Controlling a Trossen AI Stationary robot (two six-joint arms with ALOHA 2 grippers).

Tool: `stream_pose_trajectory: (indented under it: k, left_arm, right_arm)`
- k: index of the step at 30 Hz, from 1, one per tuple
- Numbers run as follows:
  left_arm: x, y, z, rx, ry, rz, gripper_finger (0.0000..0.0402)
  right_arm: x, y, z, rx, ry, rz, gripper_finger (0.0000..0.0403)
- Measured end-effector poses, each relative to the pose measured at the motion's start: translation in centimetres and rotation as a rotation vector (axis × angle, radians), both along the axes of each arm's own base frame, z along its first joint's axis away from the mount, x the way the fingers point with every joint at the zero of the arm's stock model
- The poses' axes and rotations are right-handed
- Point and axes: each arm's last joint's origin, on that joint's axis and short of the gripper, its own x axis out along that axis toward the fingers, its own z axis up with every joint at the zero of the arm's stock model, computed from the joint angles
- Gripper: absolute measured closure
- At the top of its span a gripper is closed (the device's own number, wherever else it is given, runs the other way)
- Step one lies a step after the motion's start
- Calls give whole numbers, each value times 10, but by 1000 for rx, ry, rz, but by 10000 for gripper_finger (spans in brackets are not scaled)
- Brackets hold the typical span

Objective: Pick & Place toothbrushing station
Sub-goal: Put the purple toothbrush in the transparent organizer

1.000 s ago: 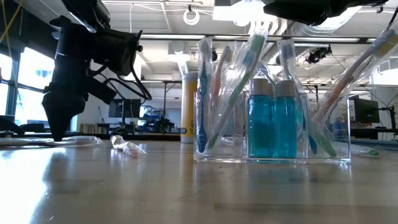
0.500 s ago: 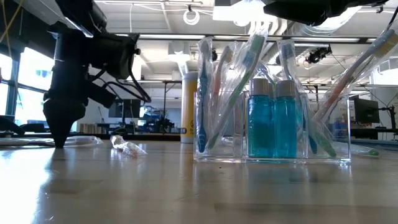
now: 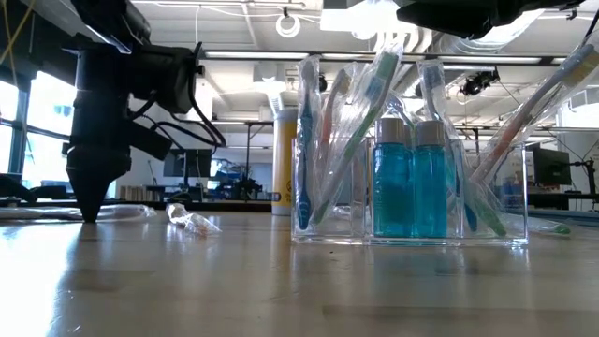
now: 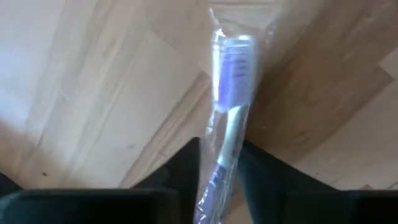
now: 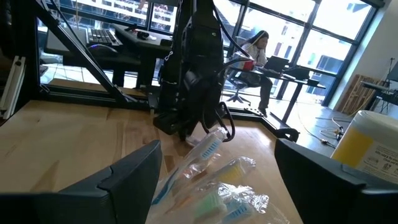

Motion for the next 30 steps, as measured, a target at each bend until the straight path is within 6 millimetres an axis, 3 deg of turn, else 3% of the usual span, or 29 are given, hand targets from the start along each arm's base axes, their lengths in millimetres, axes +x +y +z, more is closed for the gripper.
stream_pose_trajectory:
  k: [4, 10, 14, 15, 21, 30]
  left_arm:
    - [2, 0, -1, -5, -20, -1, 384]
    - [2, -4, 0, 25, -18, 20, 395]
    - [-2, -10, 14, 169, 29, 64, 396]
    - [-4, -12, 21, 182, 57, 57, 399]
    - [15, -39, 60, 213, -143, -40, 400]
    - [37, -101, 136, 390, -545, -256, 401]
  right_arm:
    - [0, 0, 0, 0, 0, 0, 97]
    - [0, 0, 0, 0, 0, 0, 97]
    - [0, 0, 0, 0, 0, 0, 97]
    - [0, 0, 0, 0, 0, 0, 97]
    - [0, 1, -1, -3, 7, 40, 97]
    - [1, 8, -1, -1, 10, 265, 97]
